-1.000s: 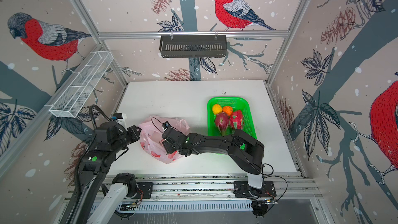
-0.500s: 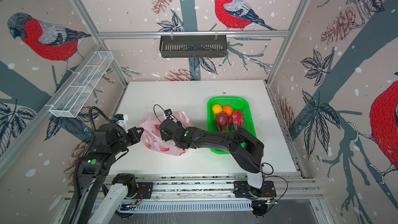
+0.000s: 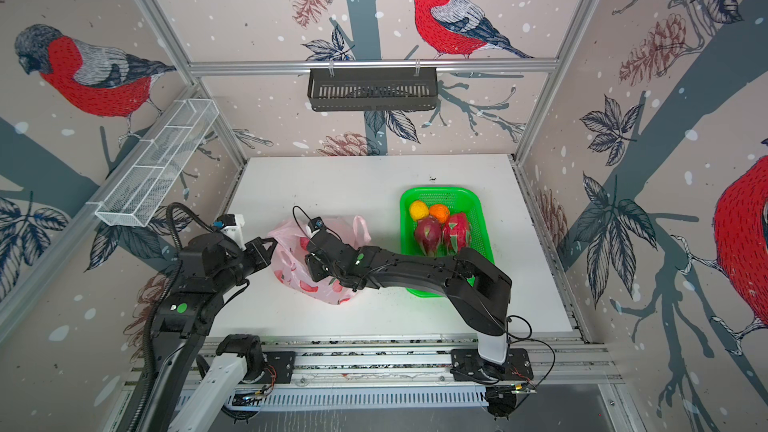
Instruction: Untie the knot of the plastic bag and take out the fruit
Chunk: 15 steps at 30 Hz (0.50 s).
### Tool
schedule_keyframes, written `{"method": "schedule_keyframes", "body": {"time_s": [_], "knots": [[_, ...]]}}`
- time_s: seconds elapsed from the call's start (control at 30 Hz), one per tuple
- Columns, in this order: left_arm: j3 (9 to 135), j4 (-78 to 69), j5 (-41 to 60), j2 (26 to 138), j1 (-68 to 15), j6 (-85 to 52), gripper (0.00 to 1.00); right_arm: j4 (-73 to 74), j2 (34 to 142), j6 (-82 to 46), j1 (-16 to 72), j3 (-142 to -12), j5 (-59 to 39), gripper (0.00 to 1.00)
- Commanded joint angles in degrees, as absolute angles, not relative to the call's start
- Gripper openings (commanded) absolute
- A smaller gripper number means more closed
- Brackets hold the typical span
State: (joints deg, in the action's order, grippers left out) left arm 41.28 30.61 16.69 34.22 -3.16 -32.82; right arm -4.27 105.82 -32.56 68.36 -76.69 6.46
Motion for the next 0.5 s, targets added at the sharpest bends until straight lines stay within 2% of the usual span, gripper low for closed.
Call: {"method": "schedule_keyframes", "body": {"time_s": [0.0,0.47], "knots": [[41.9,26.3,17.1,34.6,-3.0,-33.8,0.0,-4.1,104.9,-32.1,68.8,-76.5,4.8,0.48],[42.8,24.9,21.8,34.6,-2.9,-33.1,0.0,3.0,113.3,-33.3,66.7,-80.2,8.7,0.48]]}}
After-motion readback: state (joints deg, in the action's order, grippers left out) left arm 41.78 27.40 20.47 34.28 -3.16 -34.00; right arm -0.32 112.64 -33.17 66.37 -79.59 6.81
